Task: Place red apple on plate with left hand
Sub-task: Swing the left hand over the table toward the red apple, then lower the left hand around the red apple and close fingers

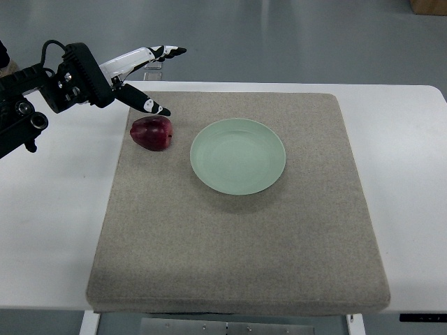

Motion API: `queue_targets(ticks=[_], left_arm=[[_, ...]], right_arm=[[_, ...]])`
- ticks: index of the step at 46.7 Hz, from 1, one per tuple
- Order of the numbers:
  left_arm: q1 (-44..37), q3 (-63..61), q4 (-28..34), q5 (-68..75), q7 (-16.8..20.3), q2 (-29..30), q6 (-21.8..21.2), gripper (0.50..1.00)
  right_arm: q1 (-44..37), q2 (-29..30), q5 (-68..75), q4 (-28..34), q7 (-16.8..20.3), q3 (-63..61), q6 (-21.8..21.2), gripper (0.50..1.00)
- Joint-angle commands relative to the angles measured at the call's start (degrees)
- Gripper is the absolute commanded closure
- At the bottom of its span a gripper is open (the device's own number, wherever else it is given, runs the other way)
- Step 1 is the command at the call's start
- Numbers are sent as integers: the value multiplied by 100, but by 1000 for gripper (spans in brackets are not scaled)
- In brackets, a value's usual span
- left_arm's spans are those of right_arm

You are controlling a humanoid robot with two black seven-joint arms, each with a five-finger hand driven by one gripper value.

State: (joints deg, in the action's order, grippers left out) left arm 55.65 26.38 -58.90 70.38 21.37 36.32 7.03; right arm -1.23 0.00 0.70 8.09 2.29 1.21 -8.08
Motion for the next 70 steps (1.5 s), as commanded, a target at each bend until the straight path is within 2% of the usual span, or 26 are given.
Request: queue_targets(ticks=[1,6,10,20,30,55,70], left_arm=[[165,-71,-122,178,-19,226,281,500],[332,-80,-219,239,-45,463,712,500],[403,-132,-219,555,-45,569,818,500],[394,-264,-219,1593,-71,578,827,500],[377,-432,-254,1593,-282,534,827,500],[333,-766,-307,1593,-283,464,721,500],[157,-792,-175,1593,-283,148,651,510]], right_arm=[[0,0,0,0,0,2,0,570],[0,0,0,0,0,2,0,570],[0,0,0,0,0,2,0,570],[0,0,0,0,0,2,8,570],[0,0,0,0,0,-7,0,570],[0,0,0,0,0,2,0,570],[0,0,0,0,0,2,0,570]])
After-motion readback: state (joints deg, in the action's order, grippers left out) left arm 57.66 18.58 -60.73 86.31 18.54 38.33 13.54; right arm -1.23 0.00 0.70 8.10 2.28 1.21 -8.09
